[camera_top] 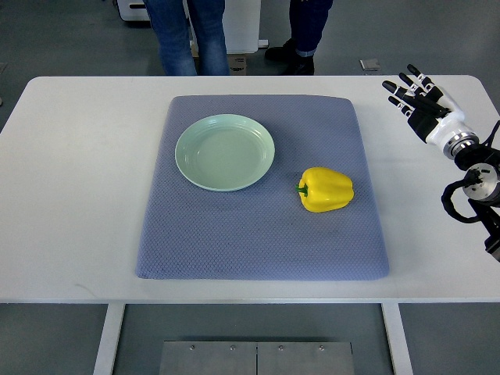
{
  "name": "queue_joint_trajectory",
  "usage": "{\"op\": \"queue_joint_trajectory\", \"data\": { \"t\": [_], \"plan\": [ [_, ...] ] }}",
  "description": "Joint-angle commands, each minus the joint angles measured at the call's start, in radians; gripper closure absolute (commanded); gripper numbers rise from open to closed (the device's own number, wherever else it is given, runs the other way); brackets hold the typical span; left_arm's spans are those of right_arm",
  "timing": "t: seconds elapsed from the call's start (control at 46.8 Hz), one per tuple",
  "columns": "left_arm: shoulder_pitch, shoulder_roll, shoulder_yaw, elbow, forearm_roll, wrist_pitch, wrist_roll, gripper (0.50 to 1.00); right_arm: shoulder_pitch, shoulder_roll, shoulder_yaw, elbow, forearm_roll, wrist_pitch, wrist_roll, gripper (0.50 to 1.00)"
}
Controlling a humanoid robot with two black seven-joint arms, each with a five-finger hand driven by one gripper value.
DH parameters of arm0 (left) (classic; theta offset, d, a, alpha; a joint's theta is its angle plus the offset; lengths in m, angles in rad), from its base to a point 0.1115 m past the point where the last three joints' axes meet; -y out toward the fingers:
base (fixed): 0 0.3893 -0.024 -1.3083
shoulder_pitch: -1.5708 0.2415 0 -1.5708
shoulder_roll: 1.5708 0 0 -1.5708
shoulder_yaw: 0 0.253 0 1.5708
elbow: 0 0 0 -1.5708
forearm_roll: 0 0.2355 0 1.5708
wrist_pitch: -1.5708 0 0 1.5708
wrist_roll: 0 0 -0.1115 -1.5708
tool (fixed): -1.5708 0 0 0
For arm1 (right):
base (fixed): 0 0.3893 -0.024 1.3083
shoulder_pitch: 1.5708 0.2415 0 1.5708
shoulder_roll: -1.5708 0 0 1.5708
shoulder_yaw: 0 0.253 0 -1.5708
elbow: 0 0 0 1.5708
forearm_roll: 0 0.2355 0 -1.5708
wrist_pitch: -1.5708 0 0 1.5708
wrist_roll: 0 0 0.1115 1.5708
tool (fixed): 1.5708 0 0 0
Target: Place yellow pepper on plate with right hand
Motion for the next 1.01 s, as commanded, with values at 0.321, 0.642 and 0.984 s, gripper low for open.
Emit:
{"op": "queue_joint_trajectory", "data": {
  "t": [0.321,0.642,0.984],
  "plan": [
    [0.0,0.0,0.0,0.0,0.0,0.0,0.0,0.5,0.003,-0.003,0.0,0.003,0.0,0.003,0.0,0.5],
    [0.0,0.0,0.0,0.0,-0.001,0.0,0.0,0.5,-0.003,-0.005,-0.002,0.003,-0.002,0.003,0.0,0.5],
    [0.001,0.0,0.0,0.0,0.0,0.0,0.0,0.5,-0.002,-0.009,-0.006,0.006,-0.002,0.02,0.026,0.5]
  ]
}}
